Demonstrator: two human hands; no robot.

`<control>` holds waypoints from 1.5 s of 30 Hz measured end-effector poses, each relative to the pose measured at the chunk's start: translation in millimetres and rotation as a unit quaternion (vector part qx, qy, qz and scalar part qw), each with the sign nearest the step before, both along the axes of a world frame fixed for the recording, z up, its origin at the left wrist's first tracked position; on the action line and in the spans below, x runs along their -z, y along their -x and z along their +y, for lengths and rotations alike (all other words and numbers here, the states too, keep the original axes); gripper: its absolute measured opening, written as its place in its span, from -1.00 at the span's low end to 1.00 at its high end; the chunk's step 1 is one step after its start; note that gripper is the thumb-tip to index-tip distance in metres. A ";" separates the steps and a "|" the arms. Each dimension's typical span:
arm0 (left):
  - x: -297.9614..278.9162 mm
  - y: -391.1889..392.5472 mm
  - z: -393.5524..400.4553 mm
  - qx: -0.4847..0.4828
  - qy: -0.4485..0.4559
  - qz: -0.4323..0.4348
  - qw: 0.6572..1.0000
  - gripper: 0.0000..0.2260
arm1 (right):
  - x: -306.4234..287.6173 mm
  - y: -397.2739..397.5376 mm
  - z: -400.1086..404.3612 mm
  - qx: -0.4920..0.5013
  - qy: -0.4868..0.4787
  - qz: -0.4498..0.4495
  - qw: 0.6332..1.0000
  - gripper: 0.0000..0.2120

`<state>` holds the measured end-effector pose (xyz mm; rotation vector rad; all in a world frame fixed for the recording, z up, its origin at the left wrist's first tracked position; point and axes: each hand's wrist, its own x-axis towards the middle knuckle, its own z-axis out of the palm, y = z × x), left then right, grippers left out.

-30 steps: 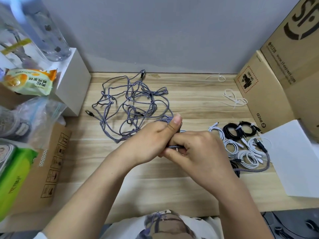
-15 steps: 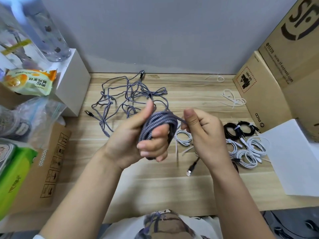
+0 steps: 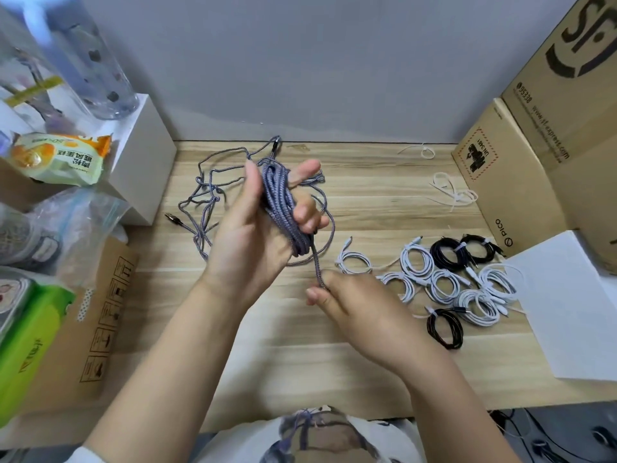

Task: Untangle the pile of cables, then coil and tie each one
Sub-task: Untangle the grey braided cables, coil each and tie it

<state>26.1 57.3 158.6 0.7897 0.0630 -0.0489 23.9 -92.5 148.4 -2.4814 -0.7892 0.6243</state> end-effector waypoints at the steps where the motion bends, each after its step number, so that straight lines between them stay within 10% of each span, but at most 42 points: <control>1: 2.7 -0.5 -2.0 -0.007 -0.049 0.007 0.999 -0.44 | -6.3 1.6 0.6 -0.023 0.015 -0.020 0.999 -0.81; 11: 27.6 -2.1 -8.0 0.094 -0.299 0.062 0.948 -0.11 | -24.8 -6.0 -9.2 -0.029 -0.056 -0.296 0.953 -0.82; 18: 14.6 8.2 -20.0 0.193 -0.289 0.039 0.937 -0.22 | -27.7 -21.1 -9.1 0.064 -0.345 -0.066 0.934 -0.74; 22: 8.8 12.5 -20.5 0.258 -0.281 0.042 0.923 -0.15 | -23.1 -31.4 -9.7 0.096 -0.348 -0.068 0.930 -0.55; 27: -2.5 14.9 -25.6 0.306 -0.237 0.011 0.922 -0.21 | -19.1 -32.0 -13.0 0.008 -0.325 0.175 0.929 -0.58; 33: 6.8 2.2 -33.0 0.321 -0.077 0.042 0.943 -0.24 | -18.8 -29.0 -1.6 0.109 -0.321 -0.015 0.941 -0.63; 45: 22.0 -35.6 -61.0 0.010 -0.194 0.143 0.970 -0.46 | 18.0 -60.8 -3.2 0.162 -0.324 -0.282 0.888 -0.70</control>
